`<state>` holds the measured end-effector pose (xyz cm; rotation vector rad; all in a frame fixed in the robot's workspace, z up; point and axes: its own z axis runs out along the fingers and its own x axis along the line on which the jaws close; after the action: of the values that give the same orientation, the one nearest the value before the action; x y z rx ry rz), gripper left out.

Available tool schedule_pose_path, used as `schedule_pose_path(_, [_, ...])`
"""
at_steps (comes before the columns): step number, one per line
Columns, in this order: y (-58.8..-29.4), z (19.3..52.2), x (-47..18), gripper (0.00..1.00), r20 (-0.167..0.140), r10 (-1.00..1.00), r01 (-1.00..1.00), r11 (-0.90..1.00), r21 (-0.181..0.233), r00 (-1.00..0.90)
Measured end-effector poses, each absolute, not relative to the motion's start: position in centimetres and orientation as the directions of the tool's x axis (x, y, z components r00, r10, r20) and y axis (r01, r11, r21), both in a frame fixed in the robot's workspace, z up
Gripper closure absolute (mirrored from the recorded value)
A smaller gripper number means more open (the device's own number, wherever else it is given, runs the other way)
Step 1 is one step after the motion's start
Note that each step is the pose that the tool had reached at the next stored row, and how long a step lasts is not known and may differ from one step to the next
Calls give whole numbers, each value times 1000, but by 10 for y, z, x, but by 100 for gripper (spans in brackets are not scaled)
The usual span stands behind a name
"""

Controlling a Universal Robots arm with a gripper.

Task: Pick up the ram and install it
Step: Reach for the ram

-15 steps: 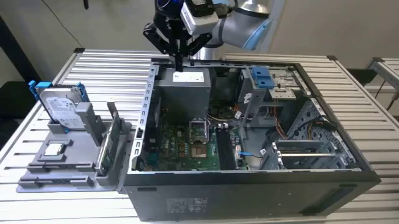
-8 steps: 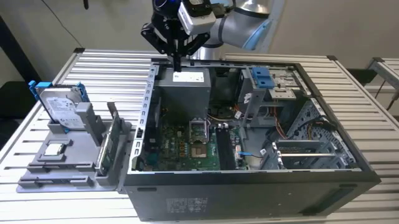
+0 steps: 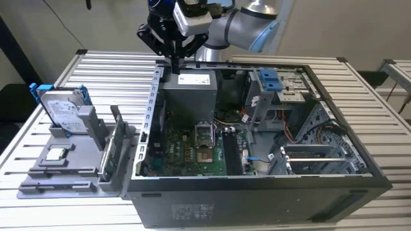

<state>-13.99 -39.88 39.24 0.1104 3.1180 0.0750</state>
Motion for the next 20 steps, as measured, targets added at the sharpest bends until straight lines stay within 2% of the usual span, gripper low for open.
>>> schedule_pose_path(20, [-399,391,-184,89,-19,71,70,996,49,-997])
